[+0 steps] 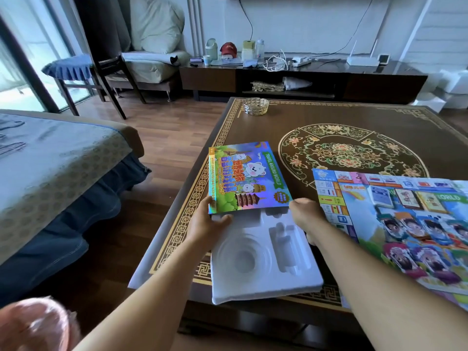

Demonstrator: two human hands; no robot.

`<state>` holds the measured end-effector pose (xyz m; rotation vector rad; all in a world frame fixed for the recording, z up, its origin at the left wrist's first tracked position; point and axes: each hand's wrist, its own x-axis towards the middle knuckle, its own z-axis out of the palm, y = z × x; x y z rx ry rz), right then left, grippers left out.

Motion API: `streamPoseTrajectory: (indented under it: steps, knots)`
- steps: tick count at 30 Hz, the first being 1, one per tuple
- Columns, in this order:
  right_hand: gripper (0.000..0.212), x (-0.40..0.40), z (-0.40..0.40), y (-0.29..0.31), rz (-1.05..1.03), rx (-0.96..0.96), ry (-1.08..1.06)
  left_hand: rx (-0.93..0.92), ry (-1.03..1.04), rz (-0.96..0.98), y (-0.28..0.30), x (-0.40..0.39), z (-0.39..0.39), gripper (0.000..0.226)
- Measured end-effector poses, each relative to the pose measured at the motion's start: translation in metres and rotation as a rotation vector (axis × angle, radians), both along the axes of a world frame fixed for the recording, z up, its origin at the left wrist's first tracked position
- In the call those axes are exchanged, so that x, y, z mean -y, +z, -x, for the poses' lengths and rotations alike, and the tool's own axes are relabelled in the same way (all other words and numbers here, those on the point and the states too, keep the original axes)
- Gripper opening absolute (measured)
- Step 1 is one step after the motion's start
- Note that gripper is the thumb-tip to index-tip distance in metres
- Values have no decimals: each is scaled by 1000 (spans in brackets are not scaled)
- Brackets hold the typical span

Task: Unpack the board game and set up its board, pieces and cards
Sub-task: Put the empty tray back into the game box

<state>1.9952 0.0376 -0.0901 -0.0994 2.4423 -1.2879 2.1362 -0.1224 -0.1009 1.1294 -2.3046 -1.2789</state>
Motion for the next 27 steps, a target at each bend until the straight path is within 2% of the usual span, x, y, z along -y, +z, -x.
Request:
streamPoseTrajectory:
  steps: [3,6,7,9,11,15,16,19,21,24,27]
  knots:
    - [30,-10,-5,19,114,65,-26,-122,43,-52,23,-2,-2,49]
    - [33,-25,-4,49,37,-6,51,-150,-16,-78,55,-1,-7,26]
    - [34,-30,-5,61,-20,-56,105,-149,-32,-83,68,-2,-10,26]
    - [36,-39,-8,82,-58,-94,160,-130,-75,-101,89,-5,-17,41]
    - [36,-49,-15,99,17,-96,132,-191,-87,-144,106,-10,-23,39]
    - [20,-72,-41,118,569,111,50,-306,-78,-374,124,-17,-46,20]
    - [19,-76,-44,118,579,85,50,-351,-53,-407,130,-22,-51,9]
    - [28,-85,-57,129,479,-91,46,-468,-58,-429,149,-37,-69,20]
    - [32,-88,-64,138,415,-179,65,-482,-129,-403,159,-43,-76,17]
    - [17,-89,-73,147,419,-258,85,-443,-266,-217,165,-45,-80,30]
    - [23,-91,-79,155,511,-285,96,-434,-171,-97,179,-55,-87,19]
